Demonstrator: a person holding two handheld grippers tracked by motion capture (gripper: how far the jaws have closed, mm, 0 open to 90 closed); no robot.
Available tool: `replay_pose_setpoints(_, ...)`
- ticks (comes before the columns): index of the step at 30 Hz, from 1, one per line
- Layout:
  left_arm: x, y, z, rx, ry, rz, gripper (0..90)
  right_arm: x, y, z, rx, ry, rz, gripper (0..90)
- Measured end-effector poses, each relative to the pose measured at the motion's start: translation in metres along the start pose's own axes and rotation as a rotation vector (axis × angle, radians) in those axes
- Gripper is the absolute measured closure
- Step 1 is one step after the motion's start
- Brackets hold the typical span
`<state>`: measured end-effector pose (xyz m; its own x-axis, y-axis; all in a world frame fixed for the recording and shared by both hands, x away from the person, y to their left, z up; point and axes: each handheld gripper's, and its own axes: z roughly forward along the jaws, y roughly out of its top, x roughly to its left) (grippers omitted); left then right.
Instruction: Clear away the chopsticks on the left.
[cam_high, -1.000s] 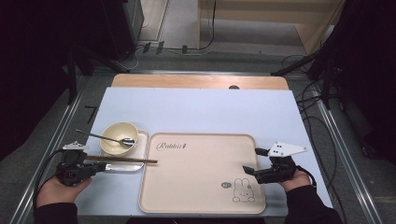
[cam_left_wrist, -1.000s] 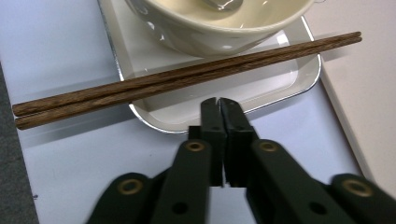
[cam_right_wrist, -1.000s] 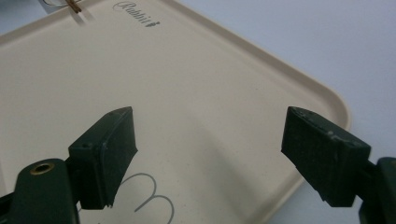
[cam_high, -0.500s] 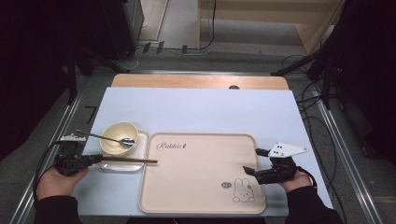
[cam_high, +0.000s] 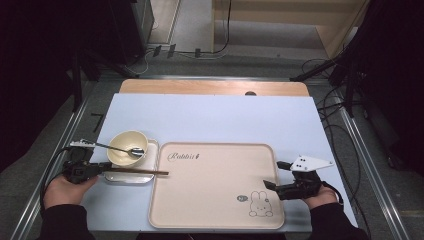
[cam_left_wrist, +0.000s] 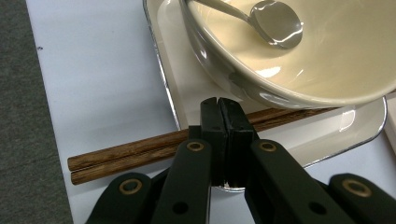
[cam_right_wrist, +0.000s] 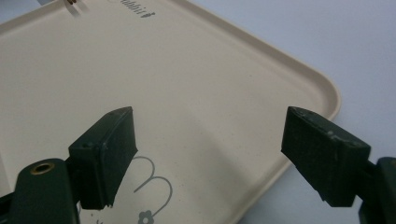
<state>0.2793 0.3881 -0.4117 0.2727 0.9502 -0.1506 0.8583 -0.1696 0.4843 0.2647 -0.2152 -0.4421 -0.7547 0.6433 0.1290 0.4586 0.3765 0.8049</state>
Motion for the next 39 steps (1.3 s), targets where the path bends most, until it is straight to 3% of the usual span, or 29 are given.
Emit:
replay_pose_setpoints(18, 0.002, -0.001, 0.002, 0.017, 0.003, -0.007, 89.0, 0.001, 0.000, 0.000, 0.007, 0.004, -0.012, 18.0)
replay_pose_setpoints(25, 0.003, -0.001, -0.004, -0.014, 0.006, -0.002, 85.7, 0.001, 0.000, 0.000, 0.008, 0.003, -0.014, 18.0)
replay_pose_setpoints(29, 0.004, -0.003, -0.012, -0.023, -0.007, -0.003, 81.3, 0.001, 0.000, 0.000, 0.010, 0.004, -0.017, 18.0)
replay_pose_setpoints(31, 0.007, -0.003, -0.016, -0.025, -0.015, 0.010, 78.5, 0.001, 0.000, 0.000, 0.006, 0.011, -0.012, 18.0)
replay_pose_setpoints(33, 0.008, -0.003, -0.020, -0.028, -0.048, 0.017, 75.6, 0.002, 0.000, 0.001, 0.007, 0.018, -0.012, 18.0)
replay_pose_setpoints(39, 0.006, -0.001, -0.028, -0.005, -0.070, 0.058, 66.9, 0.000, -0.001, 0.003, 0.011, 0.037, 0.006, 18.0)
